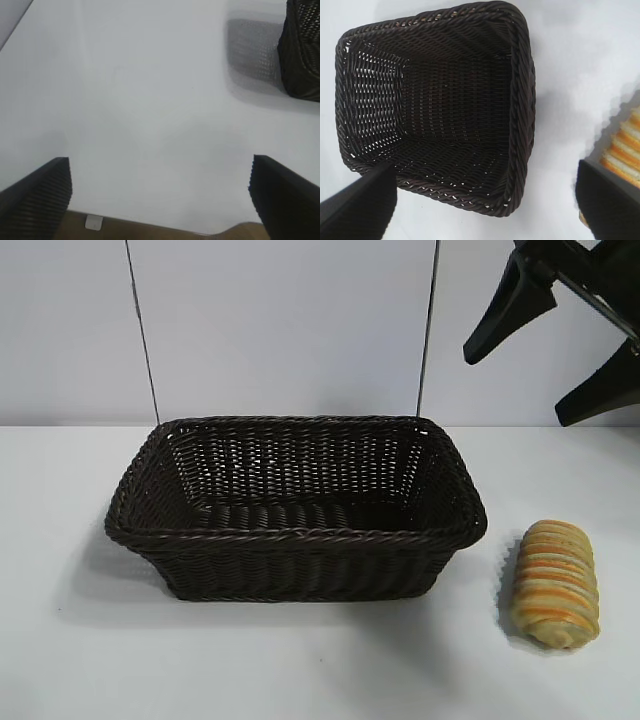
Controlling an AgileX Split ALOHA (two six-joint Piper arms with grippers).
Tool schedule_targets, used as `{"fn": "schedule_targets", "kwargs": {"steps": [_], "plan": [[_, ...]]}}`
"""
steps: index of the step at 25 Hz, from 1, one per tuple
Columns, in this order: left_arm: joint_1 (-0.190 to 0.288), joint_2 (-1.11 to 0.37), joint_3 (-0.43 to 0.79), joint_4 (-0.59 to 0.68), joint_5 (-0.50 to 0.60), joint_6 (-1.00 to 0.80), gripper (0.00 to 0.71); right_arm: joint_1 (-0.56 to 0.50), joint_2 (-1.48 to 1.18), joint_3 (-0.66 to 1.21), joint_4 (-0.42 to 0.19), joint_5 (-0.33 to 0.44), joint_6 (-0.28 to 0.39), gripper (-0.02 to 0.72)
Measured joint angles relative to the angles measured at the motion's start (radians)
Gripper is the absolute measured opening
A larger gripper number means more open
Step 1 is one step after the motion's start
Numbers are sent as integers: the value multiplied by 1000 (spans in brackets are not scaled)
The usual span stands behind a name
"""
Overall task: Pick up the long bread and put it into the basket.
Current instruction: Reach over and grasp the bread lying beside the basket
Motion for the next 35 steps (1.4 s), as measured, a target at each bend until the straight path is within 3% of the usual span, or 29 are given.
{"fn": "schedule_targets", "kwargs": {"steps": [14,17,23,26,35], "plan": [[-25,-73,19,1,-35,6,694,0,0,0,-18,19,-3,695],[-26,-73,28,4,-39,23,694,0,0,0,-91,20,22,695],[-26,-73,28,2,-40,23,694,0,0,1,-375,20,161,695],[-27,-73,28,2,-40,23,694,0,7,1,-468,15,207,695],[-27,-73,28,2,-41,29,694,0,160,1,-496,-48,218,695]]}}
